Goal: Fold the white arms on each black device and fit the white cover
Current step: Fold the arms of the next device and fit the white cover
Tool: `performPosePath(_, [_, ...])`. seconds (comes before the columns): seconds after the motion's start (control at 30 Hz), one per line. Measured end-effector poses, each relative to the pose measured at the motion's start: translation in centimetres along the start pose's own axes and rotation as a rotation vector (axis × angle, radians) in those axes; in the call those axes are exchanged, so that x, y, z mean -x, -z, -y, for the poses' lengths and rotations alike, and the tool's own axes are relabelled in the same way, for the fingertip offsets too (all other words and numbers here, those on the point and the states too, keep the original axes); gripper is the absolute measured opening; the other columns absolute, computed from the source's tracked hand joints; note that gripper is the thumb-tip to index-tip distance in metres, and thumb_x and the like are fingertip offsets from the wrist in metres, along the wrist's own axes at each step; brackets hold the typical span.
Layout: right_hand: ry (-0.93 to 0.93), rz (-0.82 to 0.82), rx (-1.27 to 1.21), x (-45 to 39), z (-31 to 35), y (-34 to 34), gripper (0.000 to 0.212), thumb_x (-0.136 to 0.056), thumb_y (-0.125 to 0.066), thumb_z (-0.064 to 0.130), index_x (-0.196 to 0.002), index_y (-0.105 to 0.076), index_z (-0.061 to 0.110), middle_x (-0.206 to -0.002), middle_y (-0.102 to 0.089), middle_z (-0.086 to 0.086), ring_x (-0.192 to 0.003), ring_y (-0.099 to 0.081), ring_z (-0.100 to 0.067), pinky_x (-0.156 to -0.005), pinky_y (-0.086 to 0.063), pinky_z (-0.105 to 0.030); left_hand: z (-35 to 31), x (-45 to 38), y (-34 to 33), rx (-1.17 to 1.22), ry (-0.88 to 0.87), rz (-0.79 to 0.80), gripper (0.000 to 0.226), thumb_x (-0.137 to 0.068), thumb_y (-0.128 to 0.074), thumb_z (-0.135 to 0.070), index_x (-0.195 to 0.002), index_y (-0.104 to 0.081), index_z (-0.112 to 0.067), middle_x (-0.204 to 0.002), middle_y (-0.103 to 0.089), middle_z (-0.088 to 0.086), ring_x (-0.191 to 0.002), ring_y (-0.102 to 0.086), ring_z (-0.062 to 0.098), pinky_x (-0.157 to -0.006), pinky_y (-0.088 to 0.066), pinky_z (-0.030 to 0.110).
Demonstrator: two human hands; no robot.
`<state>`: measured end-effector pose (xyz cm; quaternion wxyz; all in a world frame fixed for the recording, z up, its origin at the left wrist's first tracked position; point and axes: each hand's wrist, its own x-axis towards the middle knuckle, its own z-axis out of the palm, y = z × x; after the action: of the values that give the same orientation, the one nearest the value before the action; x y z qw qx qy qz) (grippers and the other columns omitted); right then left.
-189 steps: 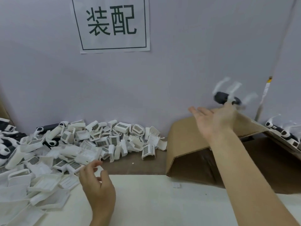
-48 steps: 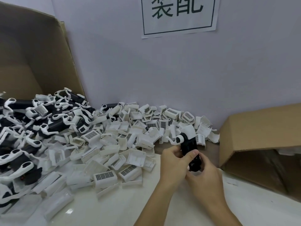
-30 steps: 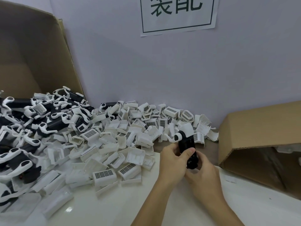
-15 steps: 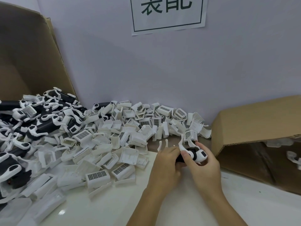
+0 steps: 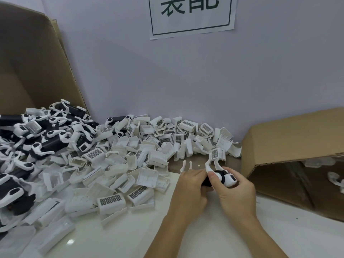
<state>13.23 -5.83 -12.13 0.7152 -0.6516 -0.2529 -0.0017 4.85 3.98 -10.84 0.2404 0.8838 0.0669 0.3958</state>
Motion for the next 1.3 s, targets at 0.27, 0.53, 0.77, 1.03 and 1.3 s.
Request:
performPosePath(0.27, [-0.074, 0.138, -0.136, 0.1, 0.7, -0.2, 0.057, -0.069, -0.083, 0.029, -0.121, -0.059, 0.03, -0.102, -0.073, 0.015, -0.094, -0.068, 0.005, -0.072, -0.052, -0.01, 0.2, 0.2, 0.1, 0.033, 0.1, -0.065, 0.019, -0.081, -0.057, -0.004, -0.092, -0.066, -0.017, -0.083, -0.065, -0.009, -0.075, -0.05, 0.006, -0.071, -0.039, 0.023])
performPosePath(0.53, [-0.096, 0.219, -0.01, 0.4, 0.3, -0.4, 0.056, -0.087, -0.073, 0.016, -0.138, -0.051, 0.021, -0.123, -0.064, 0.011, -0.113, -0.062, -0.001, -0.083, -0.05, -0.02, -0.7, -0.8, 1.4, 0.551, 0.52, -0.319, 0.01, -0.083, -0.068, -0.014, -0.09, -0.072, -0.021, -0.08, -0.072, 0.002, -0.081, -0.068, 0.025, -0.079, -0.058, 0.051])
performPosePath(0.77, [-0.141, 0.137, 0.091, -0.1, -0.2, -0.4, 0.055, -0.09, -0.035, -0.019, -0.119, -0.064, 0.017, -0.102, -0.069, 0.007, -0.093, -0.068, -0.006, -0.064, -0.052, -0.02, -0.2, -1.5, 1.8, 0.637, 0.66, -0.404, 0.026, -0.099, -0.055, -0.005, -0.091, -0.071, -0.023, -0.084, -0.075, -0.004, -0.082, -0.068, 0.007, -0.069, -0.052, 0.016])
performPosePath(1.03, [-0.178, 0.104, 0.081, -0.1, 0.0, -0.5, 0.047, -0.092, -0.041, -0.015, -0.118, -0.064, 0.018, -0.1, -0.07, 0.002, -0.084, -0.068, -0.008, -0.07, -0.053, -0.028, 0.7, -1.5, 2.8, 1.495, 1.007, -0.399, 0.043, -0.092, -0.057, -0.044, -0.099, -0.067, -0.003, -0.081, -0.062, 0.011, -0.063, -0.055, 0.022, -0.062, -0.044, 0.031])
performPosePath(1.3, [-0.209, 0.119, 0.101, 0.0, 0.3, -0.4, 0.042, -0.092, -0.045, -0.014, -0.114, -0.065, 0.016, -0.092, -0.07, 0.001, -0.075, -0.069, -0.003, -0.069, -0.051, -0.026, -0.1, -1.0, 2.5, 1.537, 0.928, -0.219, 0.029, -0.065, -0.078, -0.029, -0.082, -0.065, -0.01, -0.074, -0.062, 0.012, -0.059, -0.057, 0.022, -0.061, -0.045, 0.031])
